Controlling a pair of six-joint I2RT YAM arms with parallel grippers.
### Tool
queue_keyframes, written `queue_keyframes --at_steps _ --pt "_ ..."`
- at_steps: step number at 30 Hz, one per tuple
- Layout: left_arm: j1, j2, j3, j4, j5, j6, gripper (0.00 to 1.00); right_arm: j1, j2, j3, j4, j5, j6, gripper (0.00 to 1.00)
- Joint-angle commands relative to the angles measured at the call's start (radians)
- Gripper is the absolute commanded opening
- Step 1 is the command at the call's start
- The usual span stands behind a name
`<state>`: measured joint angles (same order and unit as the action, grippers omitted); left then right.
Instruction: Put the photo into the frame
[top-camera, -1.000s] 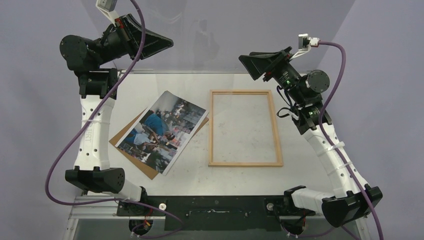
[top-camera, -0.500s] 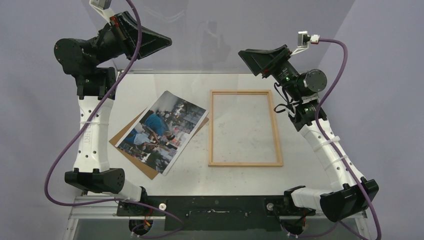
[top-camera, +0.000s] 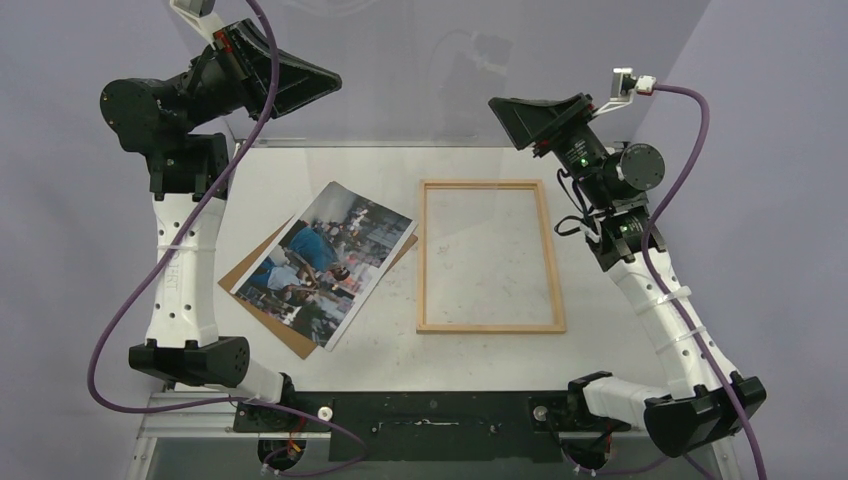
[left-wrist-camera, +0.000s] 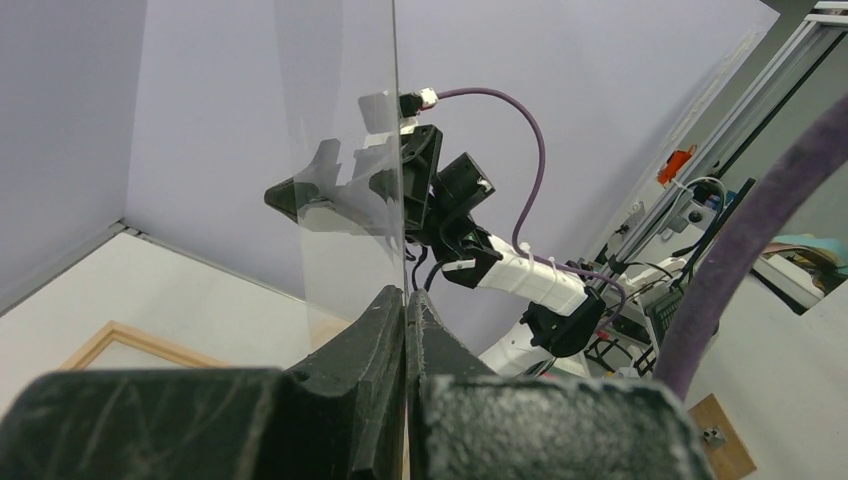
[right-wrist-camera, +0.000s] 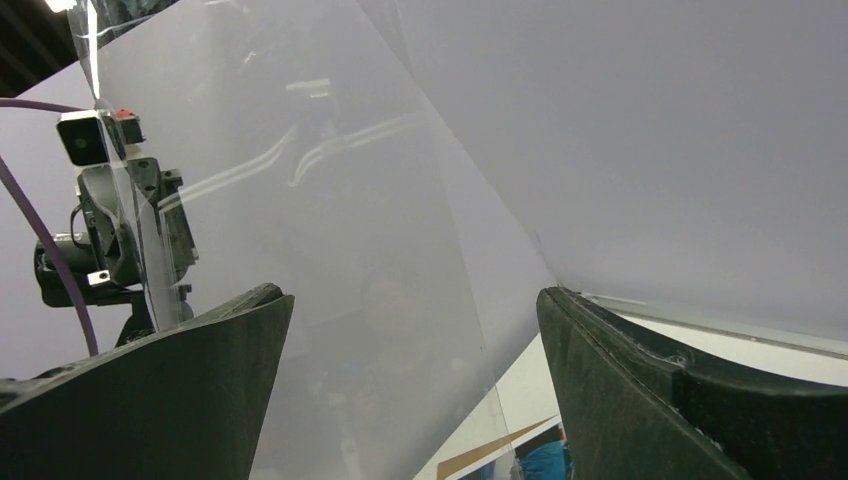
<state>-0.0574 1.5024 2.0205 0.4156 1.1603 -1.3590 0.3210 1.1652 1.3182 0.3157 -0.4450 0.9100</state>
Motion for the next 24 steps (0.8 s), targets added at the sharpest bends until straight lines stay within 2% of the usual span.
queue_keyframes --at_steps 1,5,10,13,18,24 --pt "0.001 -0.021 0.022 0.02 -0.035 -0.001 0.0 -0.005 0.032 0.006 0.198 -0.114 0.093 0.97" --pt "0.006 -0.012 0.025 -0.048 -0.045 0.049 0.0 -0.006 0.058 -0.042 0.51 -0.209 0.262 0.91" --pt "0.04 0.021 0.022 -0.089 -0.051 0.078 0.0 -0.008 0.086 -0.099 0.703 -0.223 0.397 0.83" --pt "0.052 0.027 0.017 -0.11 -0.05 0.102 0.0 -0.011 0.081 -0.104 0.697 -0.236 0.399 0.82" --pt "0.095 0.035 0.015 -0.132 -0.048 0.118 0.0 -0.012 0.036 -0.104 0.589 -0.25 0.329 0.77" --pt "0.096 0.047 0.009 -0.123 -0.041 0.117 0.0 -0.009 0.043 -0.047 0.502 -0.308 0.33 0.52"
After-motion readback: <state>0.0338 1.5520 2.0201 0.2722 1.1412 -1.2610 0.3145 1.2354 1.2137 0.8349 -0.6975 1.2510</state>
